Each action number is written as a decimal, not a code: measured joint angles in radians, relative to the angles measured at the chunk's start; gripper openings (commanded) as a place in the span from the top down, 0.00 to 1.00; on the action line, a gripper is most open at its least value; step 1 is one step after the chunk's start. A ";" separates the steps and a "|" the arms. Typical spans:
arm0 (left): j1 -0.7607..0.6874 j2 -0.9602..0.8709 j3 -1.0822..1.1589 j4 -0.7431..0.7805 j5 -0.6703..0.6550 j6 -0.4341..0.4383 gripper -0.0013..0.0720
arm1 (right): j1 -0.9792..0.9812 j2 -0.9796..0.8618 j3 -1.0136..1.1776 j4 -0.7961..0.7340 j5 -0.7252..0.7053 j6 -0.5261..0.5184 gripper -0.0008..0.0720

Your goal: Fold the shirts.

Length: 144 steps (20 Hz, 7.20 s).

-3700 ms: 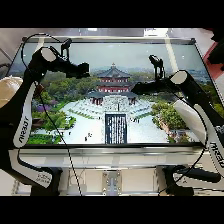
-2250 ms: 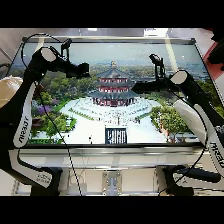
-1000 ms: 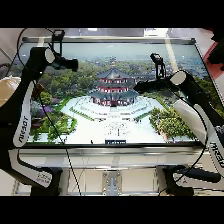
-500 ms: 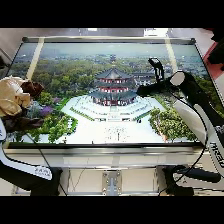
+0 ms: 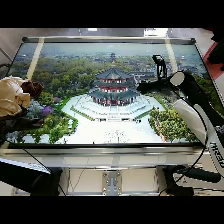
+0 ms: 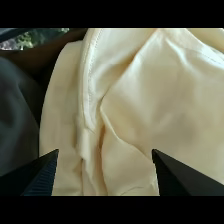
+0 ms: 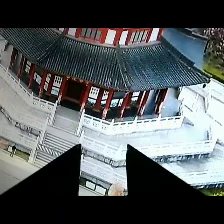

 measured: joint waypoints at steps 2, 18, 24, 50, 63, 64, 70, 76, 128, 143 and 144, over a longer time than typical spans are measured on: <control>0.010 -0.048 0.000 -0.051 -0.007 0.024 0.08 | 0.000 0.000 0.000 0.000 -0.003 0.034 0.52; -0.007 -0.142 0.017 -1.123 -0.062 0.475 0.97 | 0.000 0.000 0.002 0.110 -0.020 0.099 0.52; -0.264 0.023 0.057 -1.468 -0.241 0.576 0.97 | -0.013 0.022 0.067 0.051 -0.068 0.096 0.52; -1.381 0.136 0.131 0.412 -0.048 0.256 0.02 | -0.092 -0.057 -0.016 0.200 0.014 -0.332 0.28; -1.240 0.029 -0.094 -0.196 -0.017 0.382 0.03 | -0.047 -0.378 0.129 0.354 -0.007 -0.455 0.28; -1.240 0.016 -0.096 -0.240 -0.015 0.399 0.03 | -0.047 -0.387 0.135 0.349 -0.002 -0.455 0.28; -1.243 -0.031 -0.101 -0.344 -0.016 0.446 0.03 | -0.046 -0.449 0.148 0.363 0.048 -0.455 0.30; -1.248 -0.054 -0.101 -0.370 -0.068 0.456 0.97 | -0.052 -0.476 0.150 0.444 0.128 -0.493 0.65; -1.175 0.621 -0.791 0.471 0.176 0.012 0.14 | 0.125 -0.696 0.778 0.722 -0.301 -0.372 0.43; -0.928 0.610 -0.706 0.546 0.256 0.213 0.52 | -0.306 -0.204 0.600 0.018 0.594 -0.130 0.49; -0.893 0.610 -0.737 0.464 0.248 0.313 0.52 | -0.315 -0.166 0.543 -0.003 0.613 -0.128 0.49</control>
